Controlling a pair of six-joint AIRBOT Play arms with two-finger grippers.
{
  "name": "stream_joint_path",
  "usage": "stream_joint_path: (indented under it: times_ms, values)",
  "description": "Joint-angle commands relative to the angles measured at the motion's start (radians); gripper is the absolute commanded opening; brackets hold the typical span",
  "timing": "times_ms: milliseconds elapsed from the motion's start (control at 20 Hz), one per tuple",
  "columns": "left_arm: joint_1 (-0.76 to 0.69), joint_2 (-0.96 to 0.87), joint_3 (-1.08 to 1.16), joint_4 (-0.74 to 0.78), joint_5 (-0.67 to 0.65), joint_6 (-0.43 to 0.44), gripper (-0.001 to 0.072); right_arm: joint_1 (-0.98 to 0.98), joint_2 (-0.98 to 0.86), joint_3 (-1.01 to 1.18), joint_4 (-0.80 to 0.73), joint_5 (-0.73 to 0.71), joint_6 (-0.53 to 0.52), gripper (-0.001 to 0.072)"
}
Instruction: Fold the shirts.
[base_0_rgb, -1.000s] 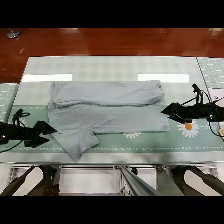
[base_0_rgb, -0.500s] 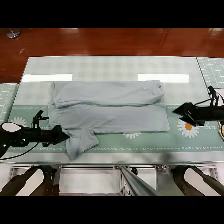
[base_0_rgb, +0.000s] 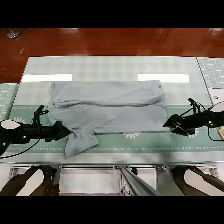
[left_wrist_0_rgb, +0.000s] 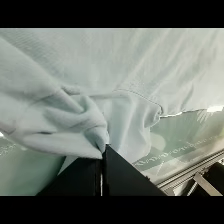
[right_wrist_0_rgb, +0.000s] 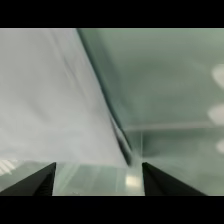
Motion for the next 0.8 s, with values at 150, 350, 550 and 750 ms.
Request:
stream_joint_path:
  times_ms: [150, 350, 550, 750]
  values:
    - [0.000, 0.001, 0.003, -0.008, -0.001, 0.005, 0.0025, 0.119, -0.138, 0.099, 0.109, -0.079, 0.015, 0.0572]
    - [0.023, 0.001, 0.084, -0.007, -0.039, 0.007, 0.0025, 0.119, -0.145, 0.215, 0.093, -0.009, -0.048, 0.0033]
    - [0.069, -0.036, 0.254, -0.005, 0.022, 0.006, 0.0025, 0.064, -0.146, 0.381, 0.079, 0.039, -0.032, 0.0033]
    - [0.025, -0.243, 0.481, -0.007, 0.064, -0.003, 0.0025, 0.085, -0.216, 0.496, 0.132, -0.010, -0.028, 0.0032]
